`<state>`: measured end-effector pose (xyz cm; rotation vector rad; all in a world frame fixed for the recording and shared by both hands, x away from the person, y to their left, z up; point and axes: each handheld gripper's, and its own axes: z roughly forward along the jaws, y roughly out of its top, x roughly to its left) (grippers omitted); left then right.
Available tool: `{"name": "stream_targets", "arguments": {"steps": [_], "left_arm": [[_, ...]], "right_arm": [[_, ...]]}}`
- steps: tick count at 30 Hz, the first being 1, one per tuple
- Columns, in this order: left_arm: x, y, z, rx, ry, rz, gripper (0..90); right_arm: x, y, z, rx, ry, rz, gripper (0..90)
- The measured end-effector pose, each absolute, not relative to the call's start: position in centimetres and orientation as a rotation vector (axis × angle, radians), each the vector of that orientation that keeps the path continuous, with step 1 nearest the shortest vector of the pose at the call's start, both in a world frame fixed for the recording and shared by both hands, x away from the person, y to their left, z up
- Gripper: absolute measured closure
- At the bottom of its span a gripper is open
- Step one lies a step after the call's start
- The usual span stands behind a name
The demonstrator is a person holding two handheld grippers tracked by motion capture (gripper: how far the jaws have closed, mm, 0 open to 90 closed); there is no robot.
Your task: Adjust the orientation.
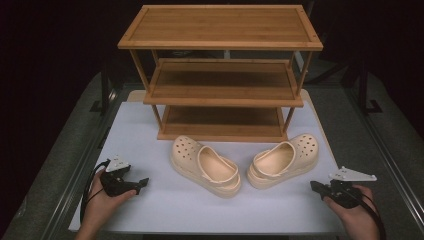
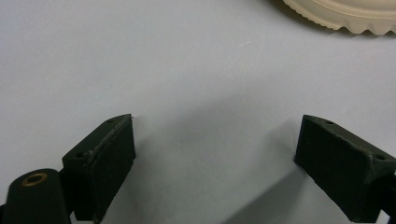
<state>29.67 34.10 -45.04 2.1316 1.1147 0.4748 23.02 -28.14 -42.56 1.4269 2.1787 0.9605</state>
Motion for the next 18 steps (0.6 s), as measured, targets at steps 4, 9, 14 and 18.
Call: {"name": "stream_targets", "arguments": {"steps": [4,9,14,18], "left_arm": [[29.7,34.1,-45.0,2.131,1.115,0.475,11.1],[29.7,34.1,-45.0,2.137,1.111,0.480,11.1],[29.6,34.1,-45.0,2.131,1.112,0.482,11.4],[29.6,34.1,-45.0,2.131,1.112,0.481,11.6]], "right_arm": [[22.8,-27.7,-41.6,1.410,2.191,1.015,89.7],[22.9,-26.8,-40.5,1.368,2.202,1.065,89.7],[23.5,-25.8,-39.5,1.334,2.206,1.118,89.6],[23.8,-25.2,-38.9,1.308,2.213,1.136,89.6]]}}
